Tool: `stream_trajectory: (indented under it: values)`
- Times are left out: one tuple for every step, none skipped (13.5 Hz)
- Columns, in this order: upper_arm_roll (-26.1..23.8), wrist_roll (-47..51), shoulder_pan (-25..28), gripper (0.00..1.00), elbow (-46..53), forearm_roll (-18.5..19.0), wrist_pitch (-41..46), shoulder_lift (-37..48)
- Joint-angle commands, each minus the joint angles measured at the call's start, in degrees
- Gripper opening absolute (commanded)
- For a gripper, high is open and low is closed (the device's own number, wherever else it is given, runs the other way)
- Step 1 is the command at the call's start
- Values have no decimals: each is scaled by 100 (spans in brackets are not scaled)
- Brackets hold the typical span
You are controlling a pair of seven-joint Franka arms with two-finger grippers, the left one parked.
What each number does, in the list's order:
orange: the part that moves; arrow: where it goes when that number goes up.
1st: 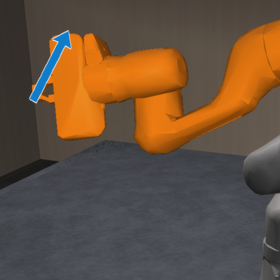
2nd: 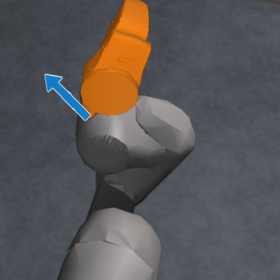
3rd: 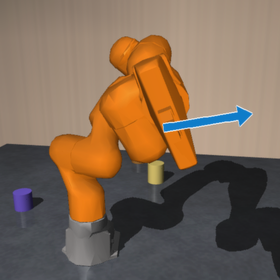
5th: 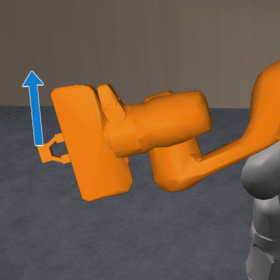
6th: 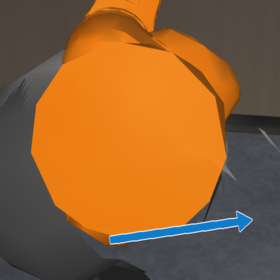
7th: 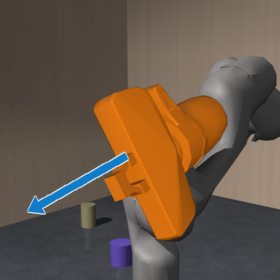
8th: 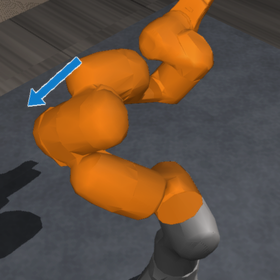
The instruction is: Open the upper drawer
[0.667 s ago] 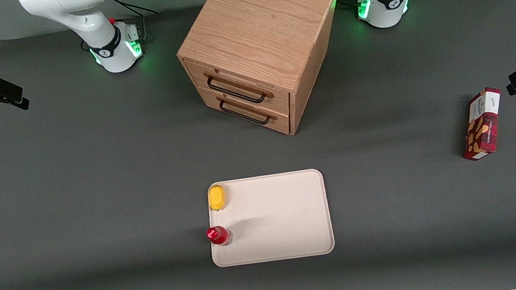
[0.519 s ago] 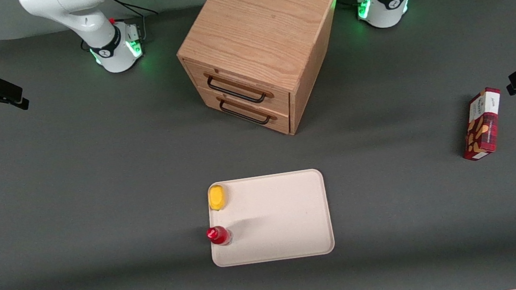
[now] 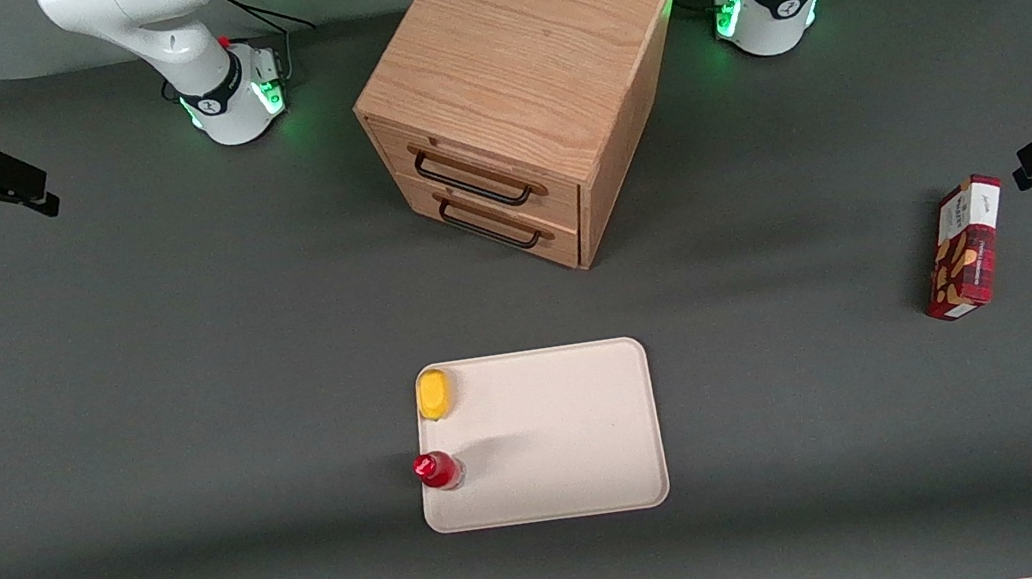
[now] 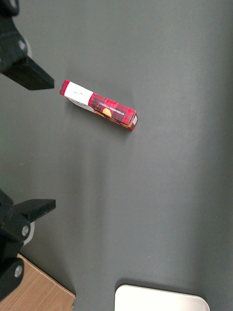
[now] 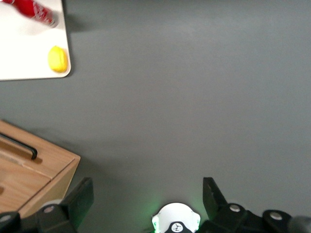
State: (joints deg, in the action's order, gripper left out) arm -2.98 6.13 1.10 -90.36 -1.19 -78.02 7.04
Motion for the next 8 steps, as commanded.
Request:
stream_trajectory:
  values:
    - [-115, -734, 48, 100, 343, -424, 261, -107]
    - [-133, -937, 57, 100, 431, -539, 252, -211]
    - [-255, -1104, 65, 100, 667, -627, 278, -404]
    - [-465, -1219, 57, 100, 869, -785, 365, -545]
    - [-554, -1350, 57, 100, 967, -995, 410, -677]
    - [-581, -1630, 57, 100, 1003, -1345, 402, -791]
    - [-625, -2051, 57, 100, 1003, -1723, 401, -905]
    - [-660, -2464, 57, 100, 1003, -2066, 401, -1055]
